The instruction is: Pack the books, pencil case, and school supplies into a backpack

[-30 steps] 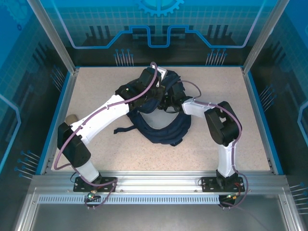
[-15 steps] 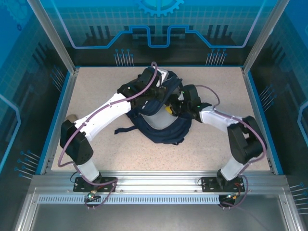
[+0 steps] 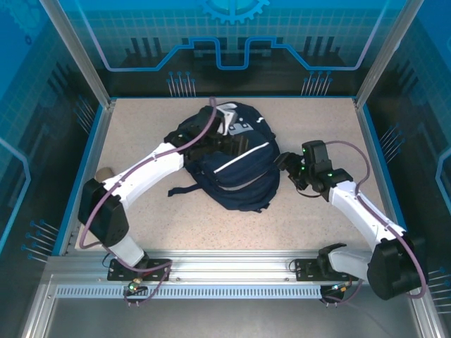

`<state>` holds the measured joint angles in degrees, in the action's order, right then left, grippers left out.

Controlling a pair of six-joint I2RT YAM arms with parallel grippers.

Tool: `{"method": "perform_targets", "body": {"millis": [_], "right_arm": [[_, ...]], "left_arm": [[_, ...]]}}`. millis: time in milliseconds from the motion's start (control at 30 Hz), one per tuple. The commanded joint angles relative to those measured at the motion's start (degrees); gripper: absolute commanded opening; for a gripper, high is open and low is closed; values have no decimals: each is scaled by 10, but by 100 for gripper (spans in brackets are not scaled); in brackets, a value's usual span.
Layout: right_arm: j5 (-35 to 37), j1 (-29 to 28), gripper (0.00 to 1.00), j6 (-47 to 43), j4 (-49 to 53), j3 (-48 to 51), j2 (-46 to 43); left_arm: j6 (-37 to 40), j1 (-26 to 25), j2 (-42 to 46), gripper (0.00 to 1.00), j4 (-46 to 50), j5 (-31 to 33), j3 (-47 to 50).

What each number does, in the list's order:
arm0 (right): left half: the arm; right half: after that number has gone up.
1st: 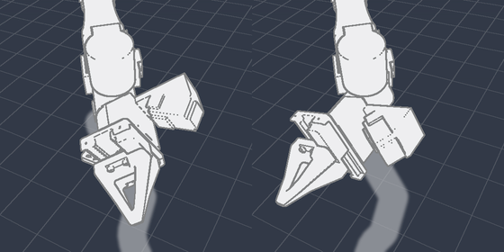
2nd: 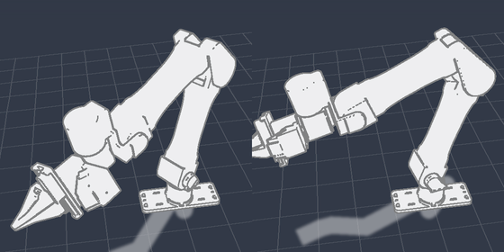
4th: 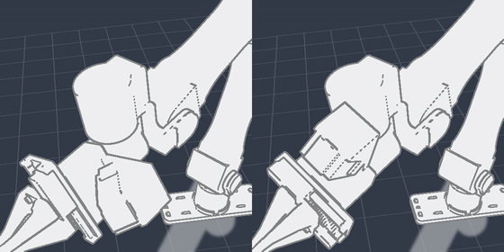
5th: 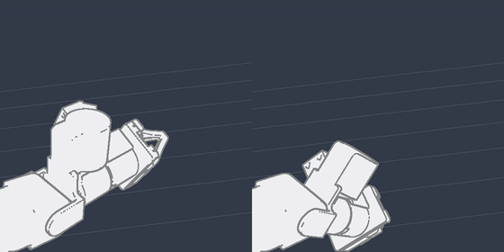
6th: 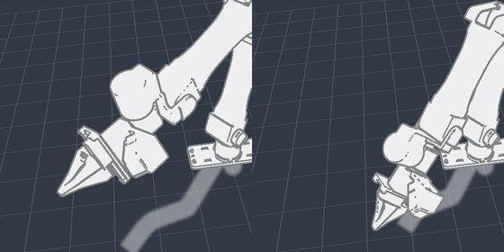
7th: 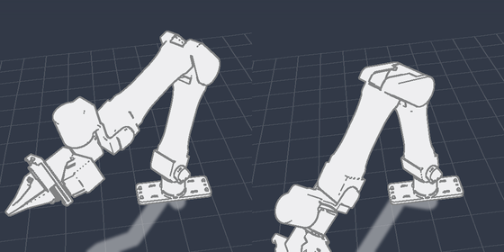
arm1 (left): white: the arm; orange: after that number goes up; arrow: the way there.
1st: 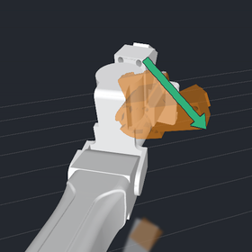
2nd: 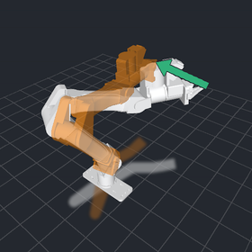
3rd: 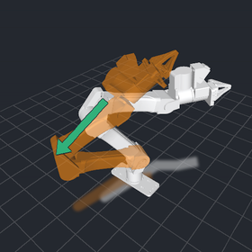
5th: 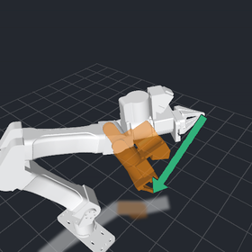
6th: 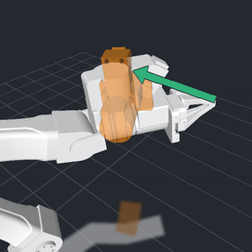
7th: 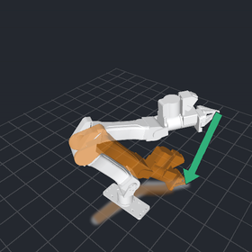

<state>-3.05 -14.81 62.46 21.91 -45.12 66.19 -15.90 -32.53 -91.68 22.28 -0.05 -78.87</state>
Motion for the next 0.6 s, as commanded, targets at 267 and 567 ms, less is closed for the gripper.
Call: {"method": "perform_targets", "body": {"millis": [267,567], "right_arm": [[-35,-9,87,-124,39,-89,36],[1,-114,87,-142,57,-161,101]], "left_arm": [[-61,107,174,93,-52,28,288],[8,116,206,85,-134,55,398]]}}
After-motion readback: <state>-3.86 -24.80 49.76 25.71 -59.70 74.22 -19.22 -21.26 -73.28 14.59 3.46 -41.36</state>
